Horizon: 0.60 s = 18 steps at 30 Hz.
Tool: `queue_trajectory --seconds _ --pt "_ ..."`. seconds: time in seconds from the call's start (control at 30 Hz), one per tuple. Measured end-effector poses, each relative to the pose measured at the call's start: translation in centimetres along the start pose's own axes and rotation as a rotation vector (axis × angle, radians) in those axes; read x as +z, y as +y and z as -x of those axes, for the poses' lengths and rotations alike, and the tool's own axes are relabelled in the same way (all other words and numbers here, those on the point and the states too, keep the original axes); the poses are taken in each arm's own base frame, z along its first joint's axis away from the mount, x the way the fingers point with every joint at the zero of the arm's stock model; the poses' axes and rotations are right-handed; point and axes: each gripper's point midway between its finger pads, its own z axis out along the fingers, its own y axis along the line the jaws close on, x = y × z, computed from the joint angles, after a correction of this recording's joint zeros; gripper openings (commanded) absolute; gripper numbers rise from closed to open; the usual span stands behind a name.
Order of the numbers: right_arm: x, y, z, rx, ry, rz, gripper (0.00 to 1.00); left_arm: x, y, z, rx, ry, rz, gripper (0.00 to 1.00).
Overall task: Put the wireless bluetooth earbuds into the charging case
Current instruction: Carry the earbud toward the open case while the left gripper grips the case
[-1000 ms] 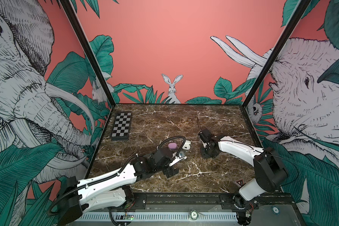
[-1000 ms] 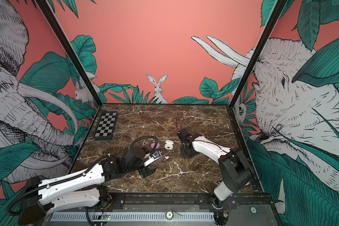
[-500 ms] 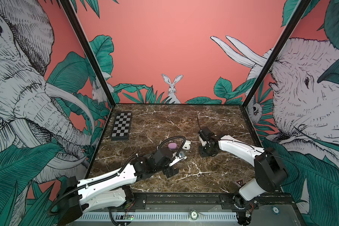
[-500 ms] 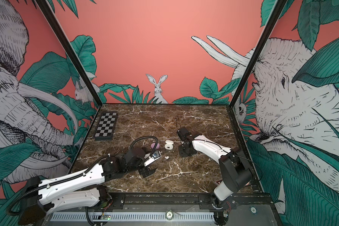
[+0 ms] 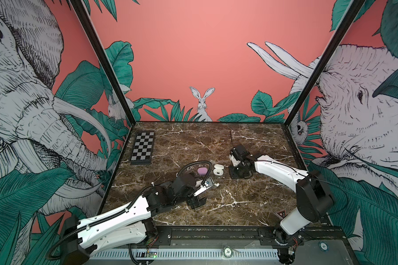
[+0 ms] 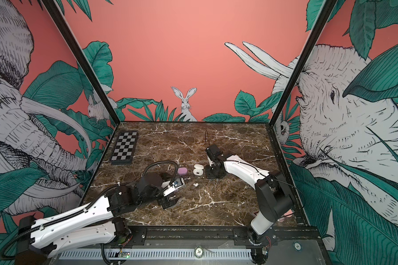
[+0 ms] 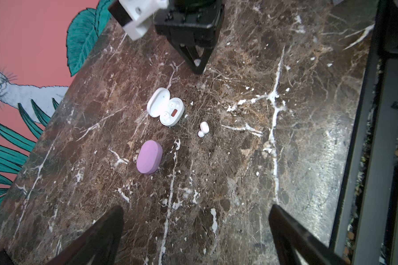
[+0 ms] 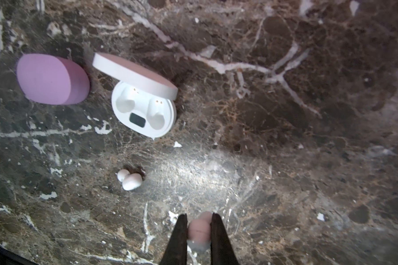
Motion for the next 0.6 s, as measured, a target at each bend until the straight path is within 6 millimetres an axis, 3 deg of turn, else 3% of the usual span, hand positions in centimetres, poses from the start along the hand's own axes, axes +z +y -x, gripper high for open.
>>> queue_trajectory --seconds 0.1,0.33,0.6 --pt "0.3 0.4 0.3 0.001 0.002 0.017 0.13 -0.6 -0.1 0.0 0.018 -0.033 0.005 0.99" --pt "0.3 1.8 1.6 -0.014 -0.024 0.054 0.13 1.1 -1.9 -3.3 0.109 0.007 -0.036 0.99" --pt "1.0 3.3 2.7 -0.037 -0.025 0.067 0.13 1.5 -2.5 -3.1 0.128 -0.037 -0.050 0.99"
